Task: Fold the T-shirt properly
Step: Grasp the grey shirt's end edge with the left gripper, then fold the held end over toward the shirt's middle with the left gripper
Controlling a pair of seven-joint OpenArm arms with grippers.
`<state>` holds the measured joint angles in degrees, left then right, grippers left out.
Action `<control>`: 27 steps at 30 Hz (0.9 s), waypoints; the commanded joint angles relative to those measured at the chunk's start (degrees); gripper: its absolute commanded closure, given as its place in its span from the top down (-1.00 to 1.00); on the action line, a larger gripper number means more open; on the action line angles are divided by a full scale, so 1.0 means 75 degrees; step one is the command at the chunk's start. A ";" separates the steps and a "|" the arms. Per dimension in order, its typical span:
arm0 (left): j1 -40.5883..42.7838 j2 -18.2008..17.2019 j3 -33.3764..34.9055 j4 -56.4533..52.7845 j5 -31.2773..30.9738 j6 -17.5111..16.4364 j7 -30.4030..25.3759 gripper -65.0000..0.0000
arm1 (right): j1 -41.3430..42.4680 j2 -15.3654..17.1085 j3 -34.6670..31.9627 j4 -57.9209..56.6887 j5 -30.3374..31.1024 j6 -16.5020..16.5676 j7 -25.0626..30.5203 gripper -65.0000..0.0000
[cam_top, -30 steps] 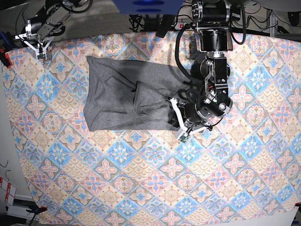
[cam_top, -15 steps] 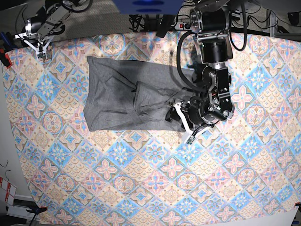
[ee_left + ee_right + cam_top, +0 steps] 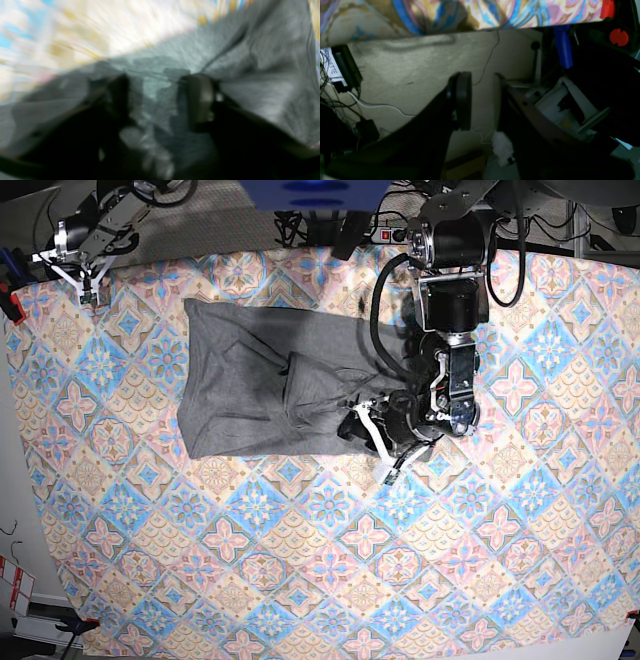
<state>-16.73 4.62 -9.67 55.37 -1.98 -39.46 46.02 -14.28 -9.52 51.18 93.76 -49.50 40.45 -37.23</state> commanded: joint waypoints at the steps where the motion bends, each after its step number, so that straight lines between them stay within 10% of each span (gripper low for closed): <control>1: -0.0201 0.0046 0.0088 -0.0075 0.0047 -0.0072 0.0141 -0.33 | -0.0012 0.0069 0.0028 0.0164 -0.0041 -0.0060 0.0012 -0.55; 9: -0.0377 0.0034 0.0076 -0.0509 0.0047 -0.0072 0.0153 -0.84 | -0.0012 0.0069 0.0028 0.0164 -0.0041 -0.0060 0.0000 -0.56; 27: 0.0408 0.0058 0.0100 0.2774 0.0035 -0.0072 0.1970 -0.86 | 0.0047 0.0069 0.0004 0.0164 -0.0041 -0.0060 0.0000 -0.56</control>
<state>-12.88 4.78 -9.08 75.29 -1.04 -39.86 60.97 -13.98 -9.54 51.18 93.80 -49.52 40.47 -37.28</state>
